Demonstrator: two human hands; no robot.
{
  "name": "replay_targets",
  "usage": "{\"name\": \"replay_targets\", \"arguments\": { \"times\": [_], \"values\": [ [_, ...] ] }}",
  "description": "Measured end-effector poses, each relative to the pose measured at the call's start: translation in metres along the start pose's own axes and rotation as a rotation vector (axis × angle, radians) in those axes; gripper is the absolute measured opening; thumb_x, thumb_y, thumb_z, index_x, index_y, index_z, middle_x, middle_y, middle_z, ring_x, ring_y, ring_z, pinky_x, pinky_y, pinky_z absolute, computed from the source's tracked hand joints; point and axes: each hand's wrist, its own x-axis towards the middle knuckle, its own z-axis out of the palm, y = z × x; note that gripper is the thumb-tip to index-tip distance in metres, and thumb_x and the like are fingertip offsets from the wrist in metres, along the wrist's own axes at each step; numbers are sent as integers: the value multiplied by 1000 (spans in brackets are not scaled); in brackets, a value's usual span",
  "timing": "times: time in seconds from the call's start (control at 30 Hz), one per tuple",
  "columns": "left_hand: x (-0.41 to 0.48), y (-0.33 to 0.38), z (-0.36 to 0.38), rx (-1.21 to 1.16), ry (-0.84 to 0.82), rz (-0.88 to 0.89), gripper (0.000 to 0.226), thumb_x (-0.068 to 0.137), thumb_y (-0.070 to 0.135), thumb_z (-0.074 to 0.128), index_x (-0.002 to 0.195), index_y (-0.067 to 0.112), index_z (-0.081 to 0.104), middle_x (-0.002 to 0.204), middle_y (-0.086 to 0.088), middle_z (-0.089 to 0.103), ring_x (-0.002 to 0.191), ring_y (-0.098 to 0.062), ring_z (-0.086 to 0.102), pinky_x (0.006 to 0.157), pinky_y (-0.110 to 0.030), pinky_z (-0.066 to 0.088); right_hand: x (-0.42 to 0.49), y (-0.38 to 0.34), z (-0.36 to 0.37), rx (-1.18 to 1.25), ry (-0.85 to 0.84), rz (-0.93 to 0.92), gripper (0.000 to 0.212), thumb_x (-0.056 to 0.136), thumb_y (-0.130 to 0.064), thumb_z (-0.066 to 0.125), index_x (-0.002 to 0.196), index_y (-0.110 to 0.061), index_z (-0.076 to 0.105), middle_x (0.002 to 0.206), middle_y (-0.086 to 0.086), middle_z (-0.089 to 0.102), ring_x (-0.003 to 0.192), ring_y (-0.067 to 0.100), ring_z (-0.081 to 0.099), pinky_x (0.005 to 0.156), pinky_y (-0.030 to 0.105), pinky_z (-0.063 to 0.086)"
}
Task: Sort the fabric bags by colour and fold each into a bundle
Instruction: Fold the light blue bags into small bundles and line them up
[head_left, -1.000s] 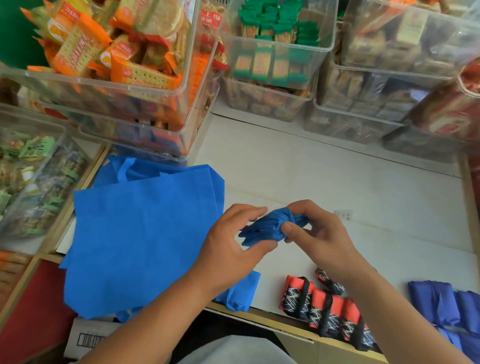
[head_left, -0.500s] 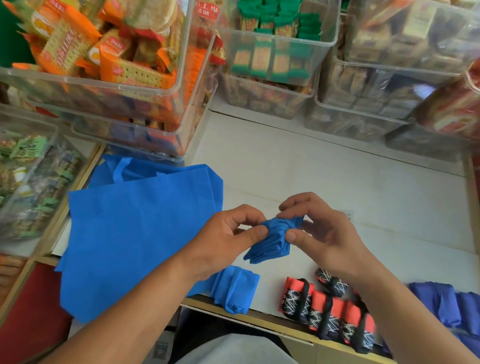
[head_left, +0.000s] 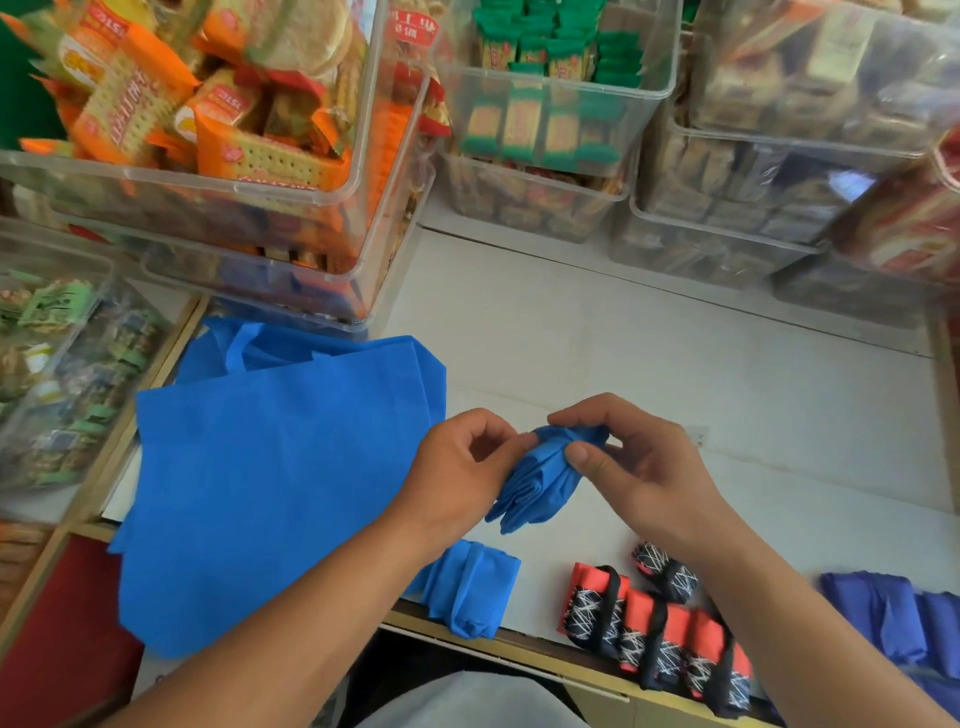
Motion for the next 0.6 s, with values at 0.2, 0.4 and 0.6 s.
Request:
{"name": "replay_targets", "arguments": {
  "times": [0.2,0.4,0.6],
  "values": [
    [-24,-13,-5,131,-134,204,36,91,50,69,125,38,65,119,13,62,117,-11,62,96,-23,52,1,-5,14,-170,225,102,22,96,-16,70,108,-34,72,104,-12,72,87,14,71,73,29,60],
    [-23,-12,-7,-65,-85,-34,19,100,30,67,118,26,71,107,6,77,100,-10,73,90,-40,61,2,-9,6,6,-21,307,42,92,-33,76,132,-37,63,120,-13,70,90,10,70,59,33,58],
    [-29,-14,-2,-120,-31,-31,16,100,33,66,113,25,72,106,-4,77,99,-22,75,86,-50,62,-13,10,25,255,-88,363,51,87,-15,82,127,-29,54,122,9,68,108,29,71,90,47,61]
  ]
}}
